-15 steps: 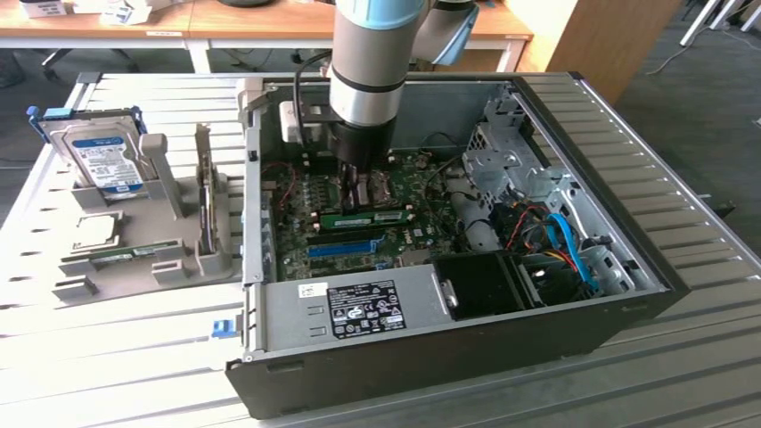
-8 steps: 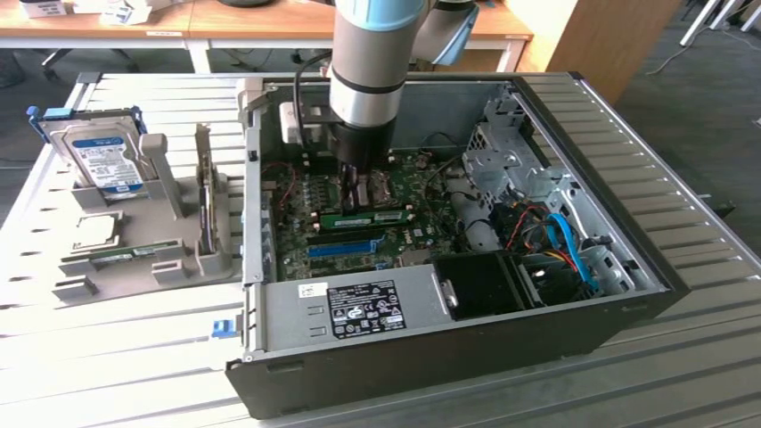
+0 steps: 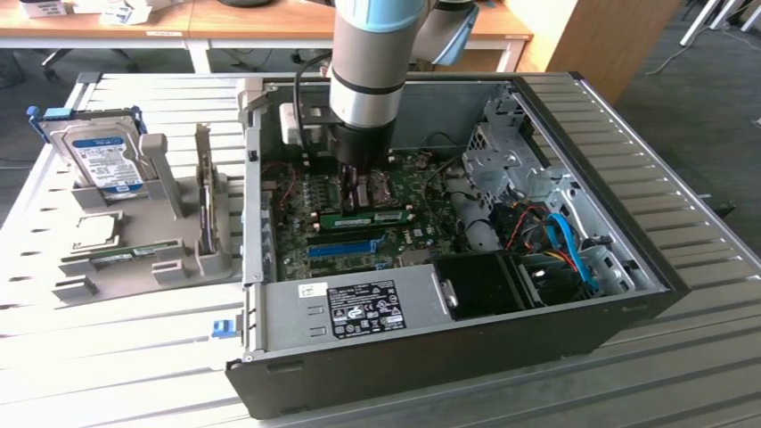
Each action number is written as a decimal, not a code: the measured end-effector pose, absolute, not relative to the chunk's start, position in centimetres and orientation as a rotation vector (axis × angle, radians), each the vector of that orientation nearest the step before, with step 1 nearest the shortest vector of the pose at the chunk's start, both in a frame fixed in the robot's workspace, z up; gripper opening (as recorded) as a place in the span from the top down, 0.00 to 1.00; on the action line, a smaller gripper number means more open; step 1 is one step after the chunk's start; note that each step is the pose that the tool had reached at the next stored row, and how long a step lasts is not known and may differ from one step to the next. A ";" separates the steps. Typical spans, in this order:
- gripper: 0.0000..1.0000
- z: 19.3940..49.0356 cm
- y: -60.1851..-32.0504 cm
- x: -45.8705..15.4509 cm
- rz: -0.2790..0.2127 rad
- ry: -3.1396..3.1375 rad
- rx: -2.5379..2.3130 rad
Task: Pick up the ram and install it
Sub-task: 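Press down the ram until it locks into place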
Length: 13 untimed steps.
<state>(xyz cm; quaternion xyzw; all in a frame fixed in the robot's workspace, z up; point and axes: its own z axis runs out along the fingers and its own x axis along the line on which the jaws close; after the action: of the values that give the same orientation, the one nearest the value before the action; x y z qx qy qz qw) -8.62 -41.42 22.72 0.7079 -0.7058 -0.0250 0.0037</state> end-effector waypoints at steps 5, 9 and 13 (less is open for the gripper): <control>0.89 22.7 -41.4 -8.6 -0.078 -2.212 2.218; 0.89 22.6 -41.4 -8.6 -0.078 -2.212 2.219; 0.89 22.6 -41.4 -8.6 -0.078 -2.212 2.219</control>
<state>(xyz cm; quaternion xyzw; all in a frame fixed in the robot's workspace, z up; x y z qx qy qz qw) -8.62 -41.44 22.57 0.7079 -0.7058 -0.0250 0.0038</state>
